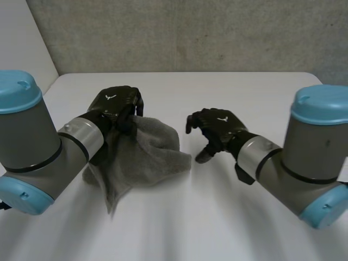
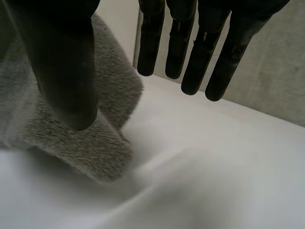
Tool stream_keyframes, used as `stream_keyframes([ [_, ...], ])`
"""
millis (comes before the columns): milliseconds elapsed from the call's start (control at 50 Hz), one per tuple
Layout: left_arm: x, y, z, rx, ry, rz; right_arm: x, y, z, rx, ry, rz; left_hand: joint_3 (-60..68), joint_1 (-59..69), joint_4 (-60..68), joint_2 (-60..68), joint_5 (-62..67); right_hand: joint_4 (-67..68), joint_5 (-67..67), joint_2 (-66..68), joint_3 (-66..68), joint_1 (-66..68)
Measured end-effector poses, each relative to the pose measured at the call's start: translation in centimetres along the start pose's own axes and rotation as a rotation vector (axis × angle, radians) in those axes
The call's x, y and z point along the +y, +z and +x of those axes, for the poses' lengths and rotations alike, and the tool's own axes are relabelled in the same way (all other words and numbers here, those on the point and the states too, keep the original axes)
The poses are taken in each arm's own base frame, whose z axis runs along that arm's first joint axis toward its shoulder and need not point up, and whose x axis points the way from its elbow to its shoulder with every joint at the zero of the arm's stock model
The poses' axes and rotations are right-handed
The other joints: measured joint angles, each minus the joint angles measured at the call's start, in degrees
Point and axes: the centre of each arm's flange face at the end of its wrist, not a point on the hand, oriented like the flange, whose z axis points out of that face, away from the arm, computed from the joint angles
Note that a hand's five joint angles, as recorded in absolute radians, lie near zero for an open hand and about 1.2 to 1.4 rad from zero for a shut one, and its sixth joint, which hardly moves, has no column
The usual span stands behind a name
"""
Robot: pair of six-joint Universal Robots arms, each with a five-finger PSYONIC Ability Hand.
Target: Fold the towel.
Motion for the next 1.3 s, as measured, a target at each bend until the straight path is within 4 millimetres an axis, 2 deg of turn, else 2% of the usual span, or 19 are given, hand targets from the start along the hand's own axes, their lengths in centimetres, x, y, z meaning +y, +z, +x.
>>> stream_keyframes([
  [80, 0.1, 0.1, -0.2, -0.006, -0.002, -0.004, 0.9, 1.2, -1.0, -0.028, 0.032, -0.019, -0.21, -0.08, -0.21, -0.02, -0.04, -0.06, -0.16, 0.0, -0.22, -0.22],
  [240, 0.4, 0.3, -0.7, -0.019, -0.013, -0.016, 4.7, 4.1, -3.4, -0.075, 0.056, -0.093, -0.21, -0.08, -0.21, -0.02, -0.05, -0.02, 0.26, 0.0, -0.16, -0.16],
  [340, 0.4, 0.3, -0.7, -0.019, -0.017, -0.017, 6.5, 5.4, -3.9, -0.042, 0.046, -0.118, -0.21, -0.08, -0.21, -0.02, -0.05, 2.35, 3.76, 1.16, 2.31, 2.07],
  [360, 0.4, 0.3, -0.7, -0.019, -0.018, -0.018, 6.8, 5.7, -3.9, -0.029, 0.042, -0.12, -0.21, -0.08, -0.21, -0.02, -0.05, 5.42, 6.93, 4.18, 5.34, 5.07],
  [420, 0.4, 0.2, -0.7, -0.018, -0.019, -0.018, 7.2, 6.3, -3.8, -0.001, 0.035, -0.12, -0.21, -0.07, -0.19, -0.02, -0.05, 28.23, 30.14, 27.99, 28.17, 28.29],
  [460, 0.4, 0.2, -0.6, -0.017, -0.019, -0.017, 6.9, 6.5, -3.8, 0.013, 0.032, -0.11, -0.21, -0.07, -0.19, -0.02, -0.05, 38.85, 41.05, 38.25, 38.43, 39.4],
  [560, 0.0, 0.0, -0.4, -0.008, -0.019, -0.017, 3.3, 5.8, -3.7, 0.027, 0.025, -0.02, -0.08, 0.05, 0.01, -0.01, -0.02, 43.32, 44.19, 39.29, 41.15, 42.09],
  [600, -0.4, -0.3, -0.1, 0.011, -0.021, -0.019, -0.2, 4.5, -3.4, 0.036, 0.019, 0.063, -0.05, 0.05, 0.08, 0.09, 0.08, 43.42, 44.19, 39.29, 41.17, 42.09],
  [620, -0.5, -0.3, 0.0, 0.015, -0.022, -0.02, -0.8, 4.2, -3.3, 0.038, 0.018, 0.079, -0.05, 0.05, 0.09, 0.09, 0.08, 43.42, 44.19, 39.29, 41.18, 42.09],
  [640, -0.8, -0.5, 0.3, 0.033, -0.029, -0.021, -2.7, 3.4, -2.9, 0.045, 0.012, 0.124, -0.05, 0.05, 0.09, 0.09, 0.07, 43.42, 44.19, 39.29, 41.22, 42.1],
  [660, -1.1, -0.7, 0.5, 0.048, -0.036, -0.022, -3.5, 3.1, -2.7, 0.048, 0.01, 0.142, -0.05, 0.05, 0.09, 0.09, 0.06, 43.42, 44.19, 39.29, 41.22, 42.1],
  [700, -1.9, -1.2, 1.1, 0.094, -0.071, -0.022, -7.2, 1.1, -1.6, 0.06, -0.012, 0.228, -0.05, 0.05, 0.09, 0.07, 0.05, 43.42, 44.19, 39.29, 41.25, 42.1],
  [760, -3.0, -1.6, 1.6, 0.143, -0.137, -0.02, -10.0, -0.9, -1.1, 0.057, -0.053, 0.274, -0.28, -0.11, -0.21, -0.04, -0.06, 43.42, 44.19, 39.29, 41.68, 42.1],
  [840, -4.1, -1.9, 1.9, 0.19, -0.26, -0.015, -11.8, -2.9, -1.2, 0.039, -0.132, 0.266, -0.53, -0.13, -0.5, -0.4, -0.35, 43.42, 44.19, 39.29, 41.87, 42.12],
  [900, -4.4, -1.9, 1.6, 0.197, -0.338, -0.014, -12.1, -3.6, -1.5, 0.029, -0.185, 0.237, -0.54, -0.14, -0.5, -0.4, -0.37, 43.42, 44.19, 39.29, 41.92, 42.17],
  [980, -3.9, -1.2, 0.0, 0.16, -0.403, -0.026, -11.3, -3.1, -1.7, 0.018, -0.23, 0.19, -0.53, -0.14, -0.49, -0.4, -0.37, 43.42, 44.19, 39.29, 42.0, 42.19],
  [1080, -2.0, 0.3, -2.8, 0.083, -0.444, -0.066, -8.6, -0.5, -2.5, -0.026, -0.249, 0.11, -0.53, -0.14, -0.49, -0.4, -0.37, 43.42, 44.19, 39.3, 42.18, 42.2],
  [1220, 0.2, 2.5, -7.9, -0.042, -0.432, -0.094, -3.7, 3.4, -6.1, -0.143, -0.228, 0.031, -2.46, -2.3, -2.39, -2.51, -2.39, 40.92, 42.19, 38.27, 40.53, 40.3],
  [1300, 0.7, 3.3, -10.9, -0.105, -0.384, -0.093, -1.9, 5.0, -7.9, -0.186, -0.201, 0.02, -11.69, -11.52, -11.66, -11.84, -11.22, 8.99, 8.61, 6.54, 9.13, 7.34],
])
